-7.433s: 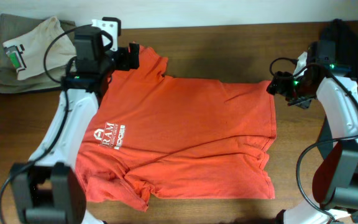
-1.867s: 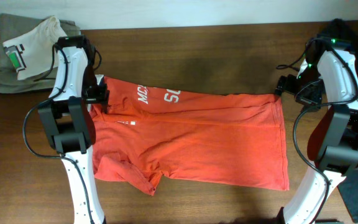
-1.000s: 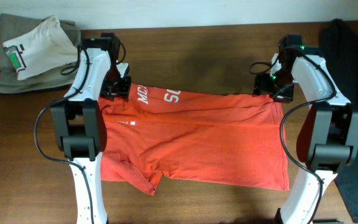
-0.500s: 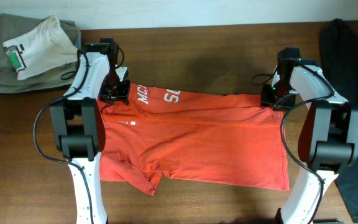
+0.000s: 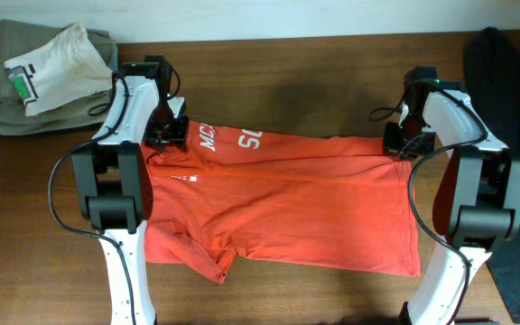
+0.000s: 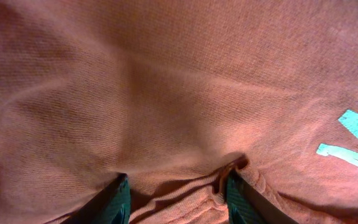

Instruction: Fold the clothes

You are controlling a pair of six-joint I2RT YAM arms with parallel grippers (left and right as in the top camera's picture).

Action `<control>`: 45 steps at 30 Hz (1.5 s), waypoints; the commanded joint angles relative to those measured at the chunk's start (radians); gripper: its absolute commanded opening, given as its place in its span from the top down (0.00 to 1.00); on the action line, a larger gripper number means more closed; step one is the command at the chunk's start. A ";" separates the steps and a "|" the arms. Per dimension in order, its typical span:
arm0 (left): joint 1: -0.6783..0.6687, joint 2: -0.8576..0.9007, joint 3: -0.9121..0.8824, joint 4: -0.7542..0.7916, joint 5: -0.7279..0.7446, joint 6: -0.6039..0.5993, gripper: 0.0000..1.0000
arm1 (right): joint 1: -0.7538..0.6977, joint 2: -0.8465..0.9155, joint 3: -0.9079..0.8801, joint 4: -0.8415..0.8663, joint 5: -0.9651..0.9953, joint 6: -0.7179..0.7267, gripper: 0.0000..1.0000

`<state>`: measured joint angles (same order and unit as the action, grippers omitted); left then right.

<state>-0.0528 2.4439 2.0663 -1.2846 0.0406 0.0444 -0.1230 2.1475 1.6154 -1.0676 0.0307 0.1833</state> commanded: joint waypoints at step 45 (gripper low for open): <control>0.063 -0.024 0.036 -0.138 0.077 0.008 1.00 | 0.000 -0.014 0.039 -0.059 -0.178 -0.018 0.96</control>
<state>0.0074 2.4401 2.1902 -1.4712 0.0700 0.0444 -0.1230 2.1475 1.6855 -1.1442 -0.1112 0.1757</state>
